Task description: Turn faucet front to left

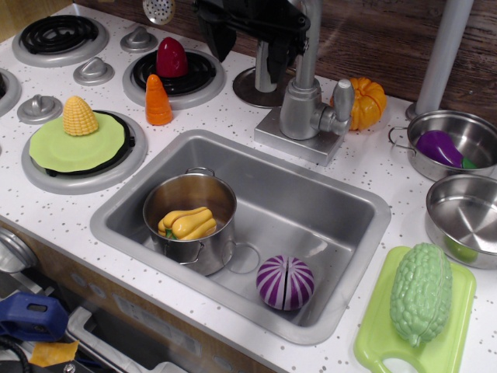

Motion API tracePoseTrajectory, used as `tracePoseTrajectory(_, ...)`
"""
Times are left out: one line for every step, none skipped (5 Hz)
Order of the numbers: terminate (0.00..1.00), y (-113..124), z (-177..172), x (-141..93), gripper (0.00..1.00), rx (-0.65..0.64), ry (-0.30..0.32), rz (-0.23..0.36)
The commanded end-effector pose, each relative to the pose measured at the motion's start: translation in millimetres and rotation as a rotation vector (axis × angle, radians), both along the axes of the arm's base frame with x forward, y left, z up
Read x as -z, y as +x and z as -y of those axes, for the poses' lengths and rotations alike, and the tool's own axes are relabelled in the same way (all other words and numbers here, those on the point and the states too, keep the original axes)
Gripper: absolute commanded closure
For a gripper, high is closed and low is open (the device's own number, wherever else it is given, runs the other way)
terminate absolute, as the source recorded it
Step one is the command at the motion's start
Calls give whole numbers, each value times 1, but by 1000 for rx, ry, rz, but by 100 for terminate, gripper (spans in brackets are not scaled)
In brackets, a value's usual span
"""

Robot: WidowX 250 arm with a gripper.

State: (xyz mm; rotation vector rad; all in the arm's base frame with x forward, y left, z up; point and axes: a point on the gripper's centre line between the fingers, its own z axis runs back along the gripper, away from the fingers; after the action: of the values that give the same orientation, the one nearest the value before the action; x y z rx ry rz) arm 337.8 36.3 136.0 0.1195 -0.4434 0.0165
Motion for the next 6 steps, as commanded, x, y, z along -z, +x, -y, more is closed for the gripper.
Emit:
tracePoseTrajectory(0, 20, -14, -7, 0, -12, 48, 96)
tracePoseTrajectory(0, 21, -19, -4, 100, -11, 62, 98)
tracePoseTrajectory(0, 25, -33, -2, 100, -3, 129, 112)
tracePoseTrajectory(0, 33, -48, -3, 100, 36, 150, 130)
tracePoseTrajectory(0, 45, -60, -4, 100, 66, 162, 151)
tracePoseTrajectory(0, 55, -69, -2, 100, 88, 168, 168)
